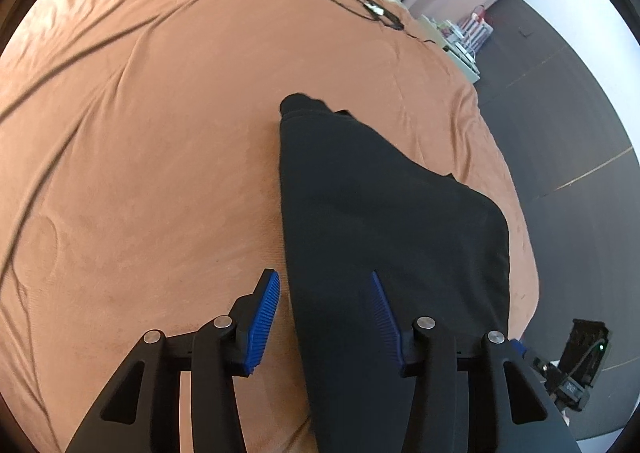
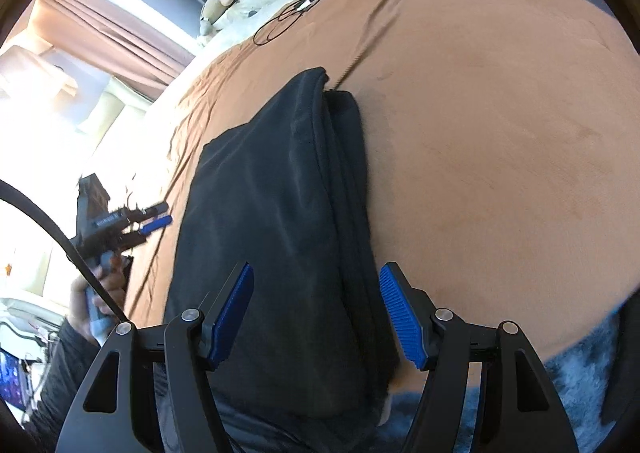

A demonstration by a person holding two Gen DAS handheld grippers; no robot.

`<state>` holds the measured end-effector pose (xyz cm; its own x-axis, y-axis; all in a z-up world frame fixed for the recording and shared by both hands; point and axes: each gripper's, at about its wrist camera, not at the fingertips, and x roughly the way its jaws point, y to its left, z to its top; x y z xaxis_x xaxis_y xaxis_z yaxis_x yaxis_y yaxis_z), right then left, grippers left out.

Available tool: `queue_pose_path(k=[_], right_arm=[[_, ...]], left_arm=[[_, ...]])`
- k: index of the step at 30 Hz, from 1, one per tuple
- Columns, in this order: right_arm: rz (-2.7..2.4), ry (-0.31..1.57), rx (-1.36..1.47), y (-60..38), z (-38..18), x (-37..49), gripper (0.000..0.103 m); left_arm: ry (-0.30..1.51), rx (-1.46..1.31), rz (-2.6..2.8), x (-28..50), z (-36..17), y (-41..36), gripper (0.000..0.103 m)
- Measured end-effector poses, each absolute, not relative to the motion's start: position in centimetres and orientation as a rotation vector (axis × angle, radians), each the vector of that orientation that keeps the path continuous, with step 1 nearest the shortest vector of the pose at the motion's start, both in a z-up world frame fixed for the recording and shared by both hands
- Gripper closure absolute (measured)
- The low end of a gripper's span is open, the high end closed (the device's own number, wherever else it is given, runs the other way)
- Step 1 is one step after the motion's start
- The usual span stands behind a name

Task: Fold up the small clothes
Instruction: 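Close both tools on the knit end of the folded shirt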

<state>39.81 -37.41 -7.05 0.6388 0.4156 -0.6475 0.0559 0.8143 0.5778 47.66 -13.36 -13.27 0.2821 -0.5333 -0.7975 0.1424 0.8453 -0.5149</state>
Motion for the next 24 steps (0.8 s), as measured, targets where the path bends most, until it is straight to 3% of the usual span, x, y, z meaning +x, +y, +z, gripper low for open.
queue_pose_path(k=[24], right_arm=[[0.272, 0.964, 0.484, -37.5, -8.2, 52.4, 0.037]], left_arm=[[1.254, -0.509, -0.536, 52.1, -18.1, -15.1, 0.057]])
